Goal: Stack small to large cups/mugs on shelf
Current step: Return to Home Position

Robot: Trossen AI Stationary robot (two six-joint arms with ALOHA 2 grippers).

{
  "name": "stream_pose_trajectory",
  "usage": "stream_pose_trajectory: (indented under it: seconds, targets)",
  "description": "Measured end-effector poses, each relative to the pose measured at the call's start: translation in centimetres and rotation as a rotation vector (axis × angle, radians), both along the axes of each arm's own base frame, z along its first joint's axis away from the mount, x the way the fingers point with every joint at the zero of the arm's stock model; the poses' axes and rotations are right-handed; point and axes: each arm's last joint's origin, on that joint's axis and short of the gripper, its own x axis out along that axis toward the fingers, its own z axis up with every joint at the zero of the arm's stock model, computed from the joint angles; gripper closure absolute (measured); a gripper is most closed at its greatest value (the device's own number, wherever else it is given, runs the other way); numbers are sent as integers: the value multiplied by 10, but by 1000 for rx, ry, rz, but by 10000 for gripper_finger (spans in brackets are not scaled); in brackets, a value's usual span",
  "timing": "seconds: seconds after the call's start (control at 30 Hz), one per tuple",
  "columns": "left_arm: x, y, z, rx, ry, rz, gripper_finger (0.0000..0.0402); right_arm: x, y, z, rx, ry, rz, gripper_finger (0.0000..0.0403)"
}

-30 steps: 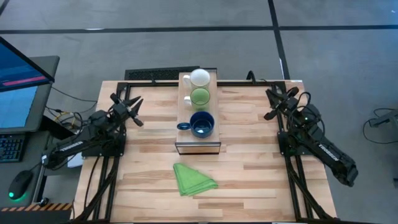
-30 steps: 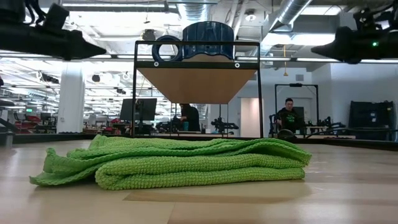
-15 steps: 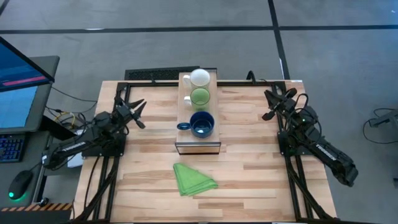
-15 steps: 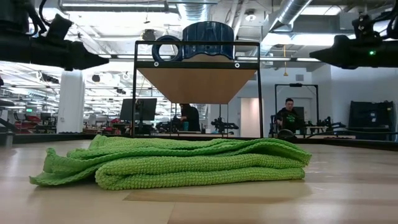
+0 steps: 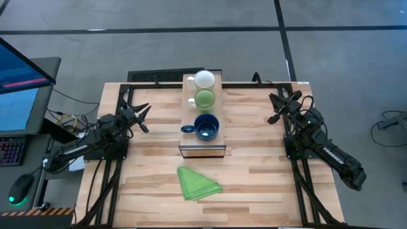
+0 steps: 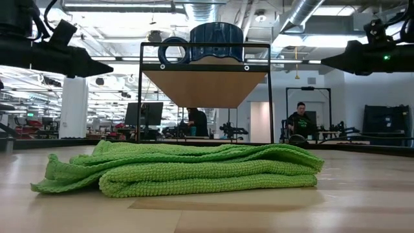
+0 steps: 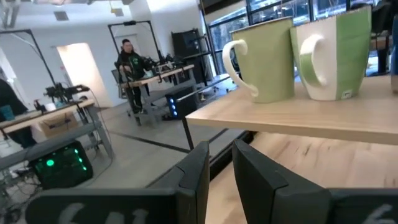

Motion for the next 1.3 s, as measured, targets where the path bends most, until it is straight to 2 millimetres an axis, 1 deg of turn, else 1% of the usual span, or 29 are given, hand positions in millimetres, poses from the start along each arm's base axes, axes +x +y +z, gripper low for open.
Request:
stream_pose_trajectory:
  seconds: [0.2,0.47,1.3]
  targets:
    - [0,0,0,-15,-12,-1,339,1,-1,-5,41,38,-3,343]
    - [0,0,-1,-16,-11,-1,339,1,-2,-18,136,129,-4,343]
    - [0,0,-1,-17,-10,0,339,2,-2,-19,141,133,-7,343]
